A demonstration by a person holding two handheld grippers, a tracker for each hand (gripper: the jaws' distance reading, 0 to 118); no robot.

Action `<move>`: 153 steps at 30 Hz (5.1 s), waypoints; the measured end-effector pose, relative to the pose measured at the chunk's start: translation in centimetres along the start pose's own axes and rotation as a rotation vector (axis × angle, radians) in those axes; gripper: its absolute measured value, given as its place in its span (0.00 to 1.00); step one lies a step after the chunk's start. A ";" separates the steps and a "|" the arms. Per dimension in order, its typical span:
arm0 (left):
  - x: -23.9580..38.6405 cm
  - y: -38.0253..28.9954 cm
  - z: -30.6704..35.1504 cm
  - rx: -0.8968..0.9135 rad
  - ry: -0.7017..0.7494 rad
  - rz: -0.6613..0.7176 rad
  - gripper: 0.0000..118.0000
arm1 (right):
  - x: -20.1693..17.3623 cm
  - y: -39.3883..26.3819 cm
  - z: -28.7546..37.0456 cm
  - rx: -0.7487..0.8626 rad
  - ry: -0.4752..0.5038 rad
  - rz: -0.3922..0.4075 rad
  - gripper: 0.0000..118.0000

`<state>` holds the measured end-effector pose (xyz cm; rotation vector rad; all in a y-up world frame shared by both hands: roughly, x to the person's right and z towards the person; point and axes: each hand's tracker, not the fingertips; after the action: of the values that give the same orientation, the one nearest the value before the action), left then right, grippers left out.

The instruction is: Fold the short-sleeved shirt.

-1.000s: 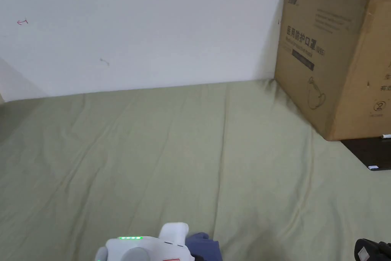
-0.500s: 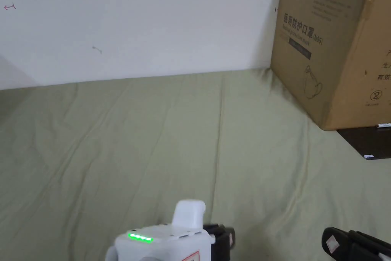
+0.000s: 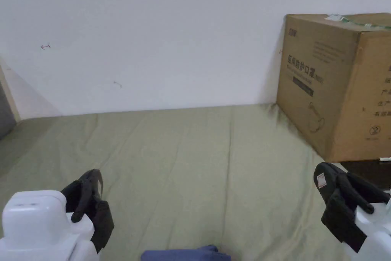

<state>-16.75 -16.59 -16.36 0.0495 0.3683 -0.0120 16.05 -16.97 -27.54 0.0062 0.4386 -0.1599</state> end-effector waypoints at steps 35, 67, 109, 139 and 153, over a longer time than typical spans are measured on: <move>-6.5 -9.8 -5.0 -0.574 -0.138 0.196 0.01 | -1.4 -20.1 -16.7 -1.118 0.364 -0.242 0.00; -6.0 -29.9 -19.6 -1.165 -0.736 0.843 0.16 | 2.4 -23.7 -16.3 -1.165 0.313 -0.484 0.00; -37.4 -8.4 -18.2 -1.067 0.257 -0.224 0.91 | -1.7 -7.4 -8.0 -0.872 0.336 -0.176 0.00; 0.6 4.8 -0.5 -0.033 -0.055 0.065 0.00 | -3.7 5.7 -1.6 -0.062 0.140 0.097 0.00; 5.5 -0.3 1.4 0.027 -0.019 -0.073 0.00 | 0.2 -0.7 -1.6 -0.008 -0.048 0.169 0.00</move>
<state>-11.11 -17.01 -17.07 0.0627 0.3504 -0.0899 15.44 -17.60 -29.04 0.0313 0.3893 0.0080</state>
